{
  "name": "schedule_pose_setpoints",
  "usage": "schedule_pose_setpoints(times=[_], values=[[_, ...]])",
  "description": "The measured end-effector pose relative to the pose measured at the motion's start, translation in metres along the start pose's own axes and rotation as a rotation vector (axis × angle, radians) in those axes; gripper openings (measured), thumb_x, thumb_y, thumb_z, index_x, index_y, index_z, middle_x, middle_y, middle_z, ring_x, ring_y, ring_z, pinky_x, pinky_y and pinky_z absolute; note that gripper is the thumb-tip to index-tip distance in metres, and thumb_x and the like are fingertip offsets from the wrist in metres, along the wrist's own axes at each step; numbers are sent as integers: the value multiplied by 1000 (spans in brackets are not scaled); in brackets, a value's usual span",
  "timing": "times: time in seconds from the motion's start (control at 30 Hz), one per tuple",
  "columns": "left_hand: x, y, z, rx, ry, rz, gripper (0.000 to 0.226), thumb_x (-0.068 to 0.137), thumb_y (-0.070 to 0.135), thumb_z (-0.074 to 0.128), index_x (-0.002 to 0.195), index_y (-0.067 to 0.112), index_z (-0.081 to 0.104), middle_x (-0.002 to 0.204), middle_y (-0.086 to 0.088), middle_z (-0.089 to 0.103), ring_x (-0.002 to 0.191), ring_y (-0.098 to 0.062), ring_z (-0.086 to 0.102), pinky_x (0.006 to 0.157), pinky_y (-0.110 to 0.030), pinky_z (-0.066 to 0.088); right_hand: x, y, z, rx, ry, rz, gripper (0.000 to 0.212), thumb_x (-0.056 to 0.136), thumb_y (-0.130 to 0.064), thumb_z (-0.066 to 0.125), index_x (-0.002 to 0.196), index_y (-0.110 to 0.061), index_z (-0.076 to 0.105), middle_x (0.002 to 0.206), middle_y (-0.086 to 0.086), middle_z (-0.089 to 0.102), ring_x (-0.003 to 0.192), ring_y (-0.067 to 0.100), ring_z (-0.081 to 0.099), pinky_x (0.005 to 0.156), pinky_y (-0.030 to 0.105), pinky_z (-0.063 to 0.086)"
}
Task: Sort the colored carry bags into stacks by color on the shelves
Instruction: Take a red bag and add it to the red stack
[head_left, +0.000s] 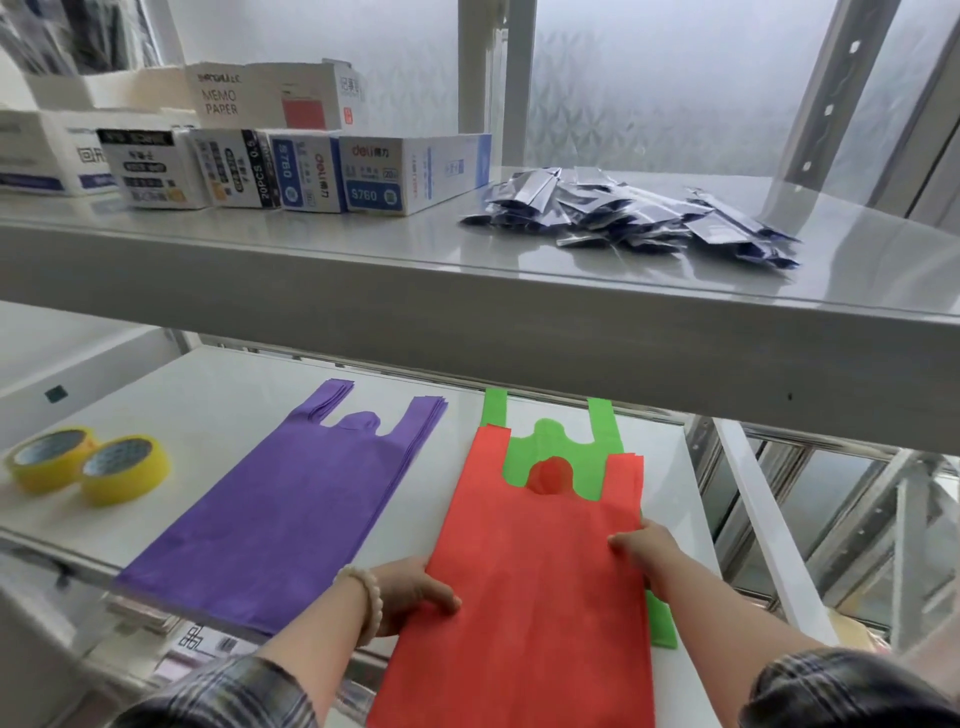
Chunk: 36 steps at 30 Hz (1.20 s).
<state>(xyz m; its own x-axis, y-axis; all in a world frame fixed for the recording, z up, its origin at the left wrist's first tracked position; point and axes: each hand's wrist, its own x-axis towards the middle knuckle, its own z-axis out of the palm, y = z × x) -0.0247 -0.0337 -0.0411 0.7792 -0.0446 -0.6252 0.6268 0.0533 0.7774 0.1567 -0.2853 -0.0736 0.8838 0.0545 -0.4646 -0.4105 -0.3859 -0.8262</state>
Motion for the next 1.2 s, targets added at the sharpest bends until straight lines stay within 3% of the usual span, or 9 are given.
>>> schedule_pose_setpoints(times=[0.2, 0.37, 0.47, 0.53, 0.73, 0.93, 1.1, 1.2], values=[[0, -13, 11, 32, 53, -14, 37, 64, -11, 61, 96, 6, 67, 81, -14, 70, 68, -24, 68, 66, -35, 58, -1, -10, 2, -2, 26, -55, 31, 76, 8, 58, 103, -5, 65, 93, 24, 67, 77, 31, 62, 80, 45, 54], [-2, -8, 18, -12, 140, 68, 51, 51, -5, 60, 101, 6, 64, 87, -13, 70, 73, -26, 66, 70, -35, 57, -6, -23, -3, 7, 53, -87, 23, 79, 6, 58, 96, -7, 64, 87, 20, 65, 75, 30, 60, 79, 44, 53], [-6, 2, 19, -12, 169, 142, 57, 53, -3, 61, 109, 8, 60, 103, -21, 67, 88, -29, 64, 80, -42, 54, -3, -30, -6, 26, 42, -104, 26, 80, -1, 62, 105, -6, 63, 95, 21, 67, 78, 30, 62, 81, 44, 53], [-7, 9, 21, 11, 173, 212, 65, 54, -1, 61, 117, 13, 55, 111, -20, 65, 93, -28, 62, 80, -38, 54, -2, -37, -9, 44, 37, -123, 29, 81, -2, 63, 109, -5, 62, 98, 21, 67, 80, 30, 62, 82, 44, 53], [-15, 25, 31, -42, 200, 318, 59, 55, 1, 58, 108, 25, 51, 96, -4, 65, 79, -18, 62, 66, -26, 53, -5, -71, -15, 94, 44, -221, 24, 82, -8, 66, 106, -5, 63, 94, 15, 65, 84, 27, 61, 89, 47, 52], [-21, 10, 33, -121, 304, 393, 76, 44, 7, 68, 117, 19, 51, 105, -12, 65, 89, -25, 63, 78, -34, 54, -4, -97, -9, 115, -22, -301, 50, 81, -14, 69, 128, -7, 54, 118, 16, 64, 91, 24, 60, 93, 46, 51], [-37, -5, 32, -132, 346, 421, 73, 37, 17, 71, 107, 23, 52, 102, -7, 65, 89, -23, 63, 80, -34, 54, -31, -108, -5, 106, -64, -361, 40, 82, -11, 68, 120, -6, 58, 104, 16, 67, 82, 27, 61, 90, 51, 53], [-47, -15, 28, -74, 339, 445, 87, 35, 23, 74, 118, 17, 48, 104, -6, 65, 89, -20, 64, 77, -28, 55, -51, -106, -8, 93, -52, -392, 39, 82, -11, 67, 121, -7, 59, 103, 16, 67, 81, 29, 63, 87, 50, 54]])
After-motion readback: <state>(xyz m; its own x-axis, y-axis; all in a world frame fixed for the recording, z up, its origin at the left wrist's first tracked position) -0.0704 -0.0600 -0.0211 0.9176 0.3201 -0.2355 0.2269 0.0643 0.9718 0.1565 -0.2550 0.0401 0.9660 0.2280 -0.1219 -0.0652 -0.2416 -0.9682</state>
